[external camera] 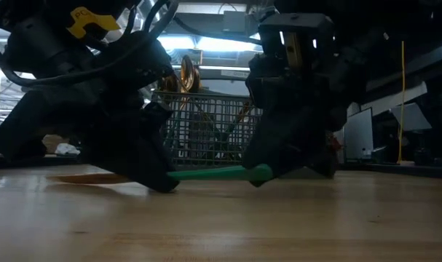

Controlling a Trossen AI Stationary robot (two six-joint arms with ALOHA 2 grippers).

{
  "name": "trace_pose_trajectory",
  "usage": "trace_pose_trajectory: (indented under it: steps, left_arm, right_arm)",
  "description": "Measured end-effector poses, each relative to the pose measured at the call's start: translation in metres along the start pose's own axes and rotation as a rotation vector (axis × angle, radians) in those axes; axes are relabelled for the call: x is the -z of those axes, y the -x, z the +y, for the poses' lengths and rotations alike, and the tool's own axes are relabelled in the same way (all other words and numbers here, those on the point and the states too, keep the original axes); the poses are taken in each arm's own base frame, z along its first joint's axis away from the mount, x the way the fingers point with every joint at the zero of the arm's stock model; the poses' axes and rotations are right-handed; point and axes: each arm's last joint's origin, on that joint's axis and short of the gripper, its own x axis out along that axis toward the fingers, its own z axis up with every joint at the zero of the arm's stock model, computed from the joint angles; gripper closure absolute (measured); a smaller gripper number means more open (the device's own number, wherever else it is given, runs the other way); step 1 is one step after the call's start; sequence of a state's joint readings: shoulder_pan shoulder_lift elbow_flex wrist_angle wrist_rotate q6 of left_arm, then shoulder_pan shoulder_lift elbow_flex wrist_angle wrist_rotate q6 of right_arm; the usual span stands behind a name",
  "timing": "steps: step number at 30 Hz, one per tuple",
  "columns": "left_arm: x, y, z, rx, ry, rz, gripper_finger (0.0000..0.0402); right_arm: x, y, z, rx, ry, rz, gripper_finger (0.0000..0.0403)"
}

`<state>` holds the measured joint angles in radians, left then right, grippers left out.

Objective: Sort silverware
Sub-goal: Put the green knife in the gray silverware basket

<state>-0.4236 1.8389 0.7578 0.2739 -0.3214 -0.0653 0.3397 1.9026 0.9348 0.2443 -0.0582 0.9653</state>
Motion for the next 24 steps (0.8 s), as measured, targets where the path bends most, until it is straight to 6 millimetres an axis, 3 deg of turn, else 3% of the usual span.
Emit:
trace_pose_trajectory:
  steps: [5,17,24]
  left_arm:
    - [0.000,0.000,0.000,0.000,-0.004,0.002,0.0387]
    - [0.001,0.000,-0.001,-0.003,-0.005,0.002,0.0389]
    - [-0.002,0.007,0.000,0.042,0.041,0.005,0.0389]
  right_arm:
    - [0.000,0.000,0.000,-0.002,0.009,0.003,0.0295]
    - [-0.004,0.001,-0.003,0.005,0.046,-0.002,0.0295]
    - [-0.016,0.027,0.008,-0.025,0.122,0.015,0.0295]
